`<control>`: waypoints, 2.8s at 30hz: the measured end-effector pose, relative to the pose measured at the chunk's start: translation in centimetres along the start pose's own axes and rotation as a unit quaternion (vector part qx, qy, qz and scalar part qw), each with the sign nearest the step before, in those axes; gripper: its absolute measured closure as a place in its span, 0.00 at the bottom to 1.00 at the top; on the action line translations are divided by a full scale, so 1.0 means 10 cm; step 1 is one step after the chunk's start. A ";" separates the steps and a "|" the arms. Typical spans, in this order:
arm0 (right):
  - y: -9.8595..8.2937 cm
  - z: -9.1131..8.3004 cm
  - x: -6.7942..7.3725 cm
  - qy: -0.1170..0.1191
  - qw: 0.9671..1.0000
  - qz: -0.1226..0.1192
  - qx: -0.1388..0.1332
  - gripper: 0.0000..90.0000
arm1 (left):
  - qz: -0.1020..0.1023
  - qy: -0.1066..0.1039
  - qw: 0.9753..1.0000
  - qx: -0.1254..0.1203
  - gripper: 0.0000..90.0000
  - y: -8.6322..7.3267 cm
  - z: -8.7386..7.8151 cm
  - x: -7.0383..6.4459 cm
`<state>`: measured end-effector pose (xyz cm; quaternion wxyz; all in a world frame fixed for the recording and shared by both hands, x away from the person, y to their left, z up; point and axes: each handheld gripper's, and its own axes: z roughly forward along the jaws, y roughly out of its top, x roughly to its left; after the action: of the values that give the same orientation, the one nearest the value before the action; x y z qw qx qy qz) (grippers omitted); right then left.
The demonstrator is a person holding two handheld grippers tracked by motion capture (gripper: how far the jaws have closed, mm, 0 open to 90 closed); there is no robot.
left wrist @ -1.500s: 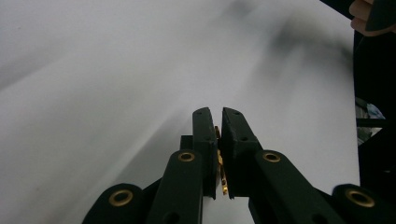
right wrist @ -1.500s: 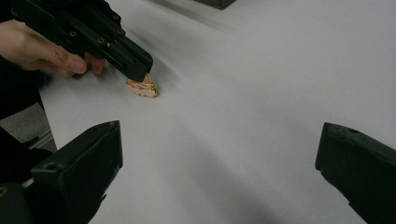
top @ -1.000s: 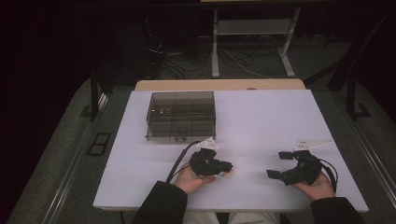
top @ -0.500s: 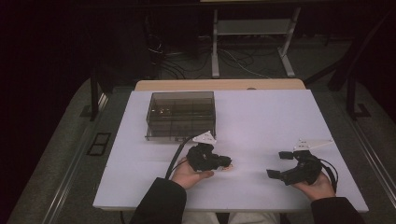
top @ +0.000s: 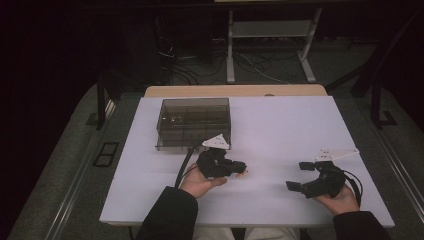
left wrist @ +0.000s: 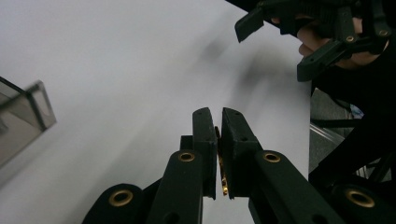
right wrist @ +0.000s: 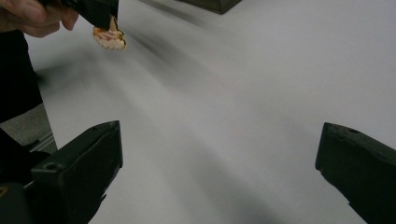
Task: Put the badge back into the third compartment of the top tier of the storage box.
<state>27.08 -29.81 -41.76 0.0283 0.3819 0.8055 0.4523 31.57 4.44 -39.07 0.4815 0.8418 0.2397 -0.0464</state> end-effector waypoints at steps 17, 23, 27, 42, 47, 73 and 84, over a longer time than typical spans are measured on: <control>0.00 -0.02 0.00 0.005 1.000 -0.003 -0.011 0.00 | 0.012 0.008 1.000 -0.013 0.93 0.21 -0.18 0.00; -0.01 -0.03 -0.01 0.004 1.000 -0.005 -0.013 0.00 | 0.025 0.015 1.000 -0.006 0.93 0.31 -0.26 0.02; -0.01 -0.03 -0.02 0.004 1.000 -0.007 -0.014 0.00 | 0.026 0.013 1.000 -0.008 0.93 0.36 -0.32 0.04; -0.01 -0.03 -0.01 0.003 1.000 0.001 -0.012 0.00 | 0.042 0.026 0.999 -0.001 0.93 0.57 -0.49 0.14; -0.02 -0.02 -0.01 0.002 1.000 0.002 -0.015 0.00 | 0.036 0.031 0.999 -0.015 0.93 0.63 -0.56 0.18; -0.02 -0.03 -0.03 0.004 1.000 0.000 -0.008 0.00 | 0.004 0.063 0.997 -0.052 0.93 0.65 -0.69 0.47; -0.02 -0.03 -0.03 0.004 1.000 -0.001 -0.007 0.00 | -0.007 0.078 0.996 -0.047 0.93 0.63 -0.67 0.58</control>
<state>27.05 -30.24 -41.80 0.0286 0.3793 0.8025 0.4596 38.49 9.45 -32.38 0.4999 0.8176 0.2843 0.0277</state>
